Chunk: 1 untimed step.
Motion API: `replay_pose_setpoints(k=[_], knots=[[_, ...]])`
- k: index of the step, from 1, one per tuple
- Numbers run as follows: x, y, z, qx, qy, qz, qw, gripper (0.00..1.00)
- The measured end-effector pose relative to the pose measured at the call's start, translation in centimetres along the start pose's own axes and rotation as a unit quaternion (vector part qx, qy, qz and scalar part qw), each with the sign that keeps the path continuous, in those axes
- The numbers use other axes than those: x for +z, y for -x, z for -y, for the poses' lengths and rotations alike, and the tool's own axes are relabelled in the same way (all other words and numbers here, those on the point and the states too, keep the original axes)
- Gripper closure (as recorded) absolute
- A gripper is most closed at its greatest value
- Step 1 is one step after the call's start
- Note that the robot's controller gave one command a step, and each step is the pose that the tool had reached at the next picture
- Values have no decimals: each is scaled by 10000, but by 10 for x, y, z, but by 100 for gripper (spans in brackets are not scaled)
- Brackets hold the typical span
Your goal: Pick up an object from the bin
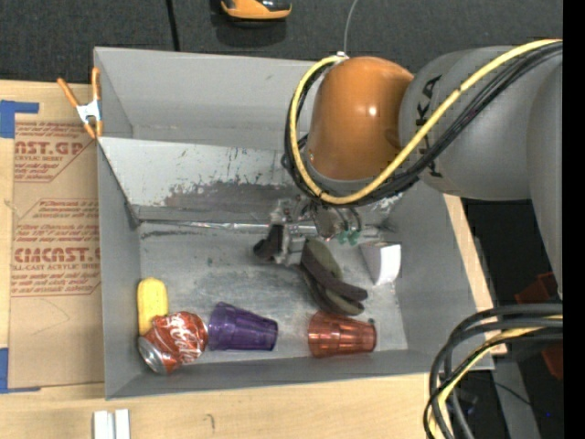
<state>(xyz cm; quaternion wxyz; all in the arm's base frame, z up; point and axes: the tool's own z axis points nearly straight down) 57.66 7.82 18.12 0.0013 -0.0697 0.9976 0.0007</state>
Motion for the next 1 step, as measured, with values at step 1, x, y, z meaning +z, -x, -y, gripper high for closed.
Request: replay_pose_setpoints(k=[1], knots=[[-51,-15,15,59,-2,-39,10000,100]])
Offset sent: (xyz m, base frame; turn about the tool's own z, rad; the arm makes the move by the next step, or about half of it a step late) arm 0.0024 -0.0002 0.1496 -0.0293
